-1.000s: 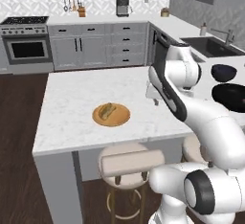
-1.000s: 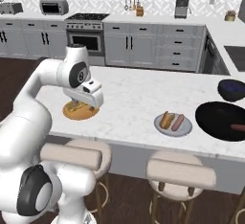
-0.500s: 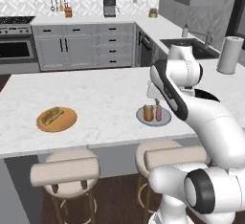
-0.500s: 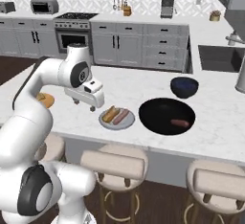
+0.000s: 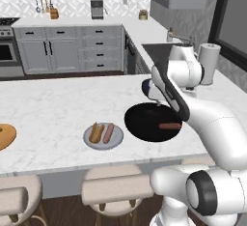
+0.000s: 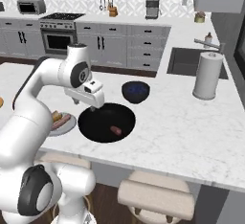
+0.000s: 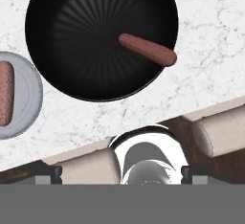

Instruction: Place one bun and one sausage from the bowl on each plate.

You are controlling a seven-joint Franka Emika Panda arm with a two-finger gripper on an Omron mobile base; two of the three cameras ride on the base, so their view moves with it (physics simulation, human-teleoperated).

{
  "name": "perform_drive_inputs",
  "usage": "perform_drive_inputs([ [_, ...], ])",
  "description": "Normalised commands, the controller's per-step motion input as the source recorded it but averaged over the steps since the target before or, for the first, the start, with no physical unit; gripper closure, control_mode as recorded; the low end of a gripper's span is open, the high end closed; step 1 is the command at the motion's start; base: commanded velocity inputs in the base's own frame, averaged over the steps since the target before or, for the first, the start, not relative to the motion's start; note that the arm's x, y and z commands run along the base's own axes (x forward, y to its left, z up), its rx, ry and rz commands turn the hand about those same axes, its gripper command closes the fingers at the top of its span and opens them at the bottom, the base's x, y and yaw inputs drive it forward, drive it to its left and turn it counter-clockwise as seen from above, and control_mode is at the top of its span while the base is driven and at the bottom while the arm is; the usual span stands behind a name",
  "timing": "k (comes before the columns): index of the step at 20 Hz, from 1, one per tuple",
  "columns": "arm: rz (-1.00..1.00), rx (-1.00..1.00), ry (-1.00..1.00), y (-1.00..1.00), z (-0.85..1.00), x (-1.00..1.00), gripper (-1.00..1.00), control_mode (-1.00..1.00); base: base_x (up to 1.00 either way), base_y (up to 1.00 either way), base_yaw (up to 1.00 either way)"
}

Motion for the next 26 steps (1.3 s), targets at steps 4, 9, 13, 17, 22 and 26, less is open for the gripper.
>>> perform_drive_inputs([
  [4,0.06,0.05,0.04,-0.98,-0.15,0.57,-1.00,-1.00,0.00,0.00,0.00],
  [9,0.11,-0.07,0.10,-0.42,-0.71,0.78,-1.00,-1.00,0.00,0.00,0.00],
  [13,0.16,-0.21,0.02,0.01,-0.67,0.50,-1.00,-1.00,0.00,0.00,0.00],
  [17,0.19,-0.14,0.00,0.00,-0.54,0.07,-1.00,-1.00,0.00,0.00,0.00],
  [22,0.19,-0.01,0.00,0.00,-0.60,-0.02,-1.00,-1.00,0.00,0.00,0.00],
  [26,0.19,0.00,0.00,0.00,-0.60,0.13,-1.00,-1.00,0.00,0.00,0.00],
])
